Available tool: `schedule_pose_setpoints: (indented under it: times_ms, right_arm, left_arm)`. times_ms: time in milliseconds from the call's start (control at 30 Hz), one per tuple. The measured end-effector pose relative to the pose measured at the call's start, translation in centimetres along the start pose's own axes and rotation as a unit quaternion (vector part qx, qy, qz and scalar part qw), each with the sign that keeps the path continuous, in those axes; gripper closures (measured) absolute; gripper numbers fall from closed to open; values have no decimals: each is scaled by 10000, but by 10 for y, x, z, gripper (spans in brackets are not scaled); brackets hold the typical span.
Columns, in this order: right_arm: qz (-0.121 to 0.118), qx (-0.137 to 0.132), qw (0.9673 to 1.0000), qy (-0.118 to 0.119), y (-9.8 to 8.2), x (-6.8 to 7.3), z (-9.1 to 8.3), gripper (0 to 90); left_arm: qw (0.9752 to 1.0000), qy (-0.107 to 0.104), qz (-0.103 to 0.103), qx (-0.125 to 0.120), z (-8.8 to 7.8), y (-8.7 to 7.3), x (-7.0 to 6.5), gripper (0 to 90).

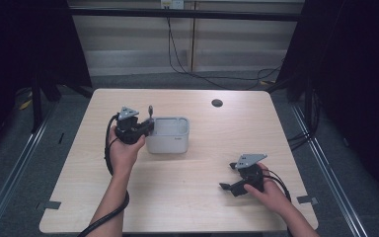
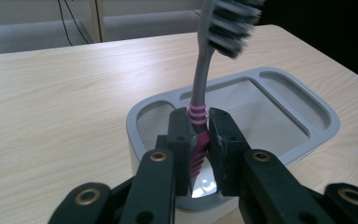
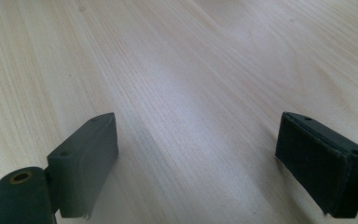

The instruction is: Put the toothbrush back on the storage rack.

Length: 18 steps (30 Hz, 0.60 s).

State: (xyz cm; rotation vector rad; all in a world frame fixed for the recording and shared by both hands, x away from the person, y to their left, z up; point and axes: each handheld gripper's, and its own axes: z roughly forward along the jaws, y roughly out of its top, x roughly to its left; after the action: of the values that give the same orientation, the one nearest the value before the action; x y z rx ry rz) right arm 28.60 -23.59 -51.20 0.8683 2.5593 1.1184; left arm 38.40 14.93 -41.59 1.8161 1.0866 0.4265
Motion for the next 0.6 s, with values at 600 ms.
schedule_pose_setpoints:
  times_ms: [600]
  right_arm:
    - [-2, -2, 10000, 0, 0, 0, 0, 124]
  left_arm:
    - [10000, -5, -43, -51, -3, 3, 0, 760]
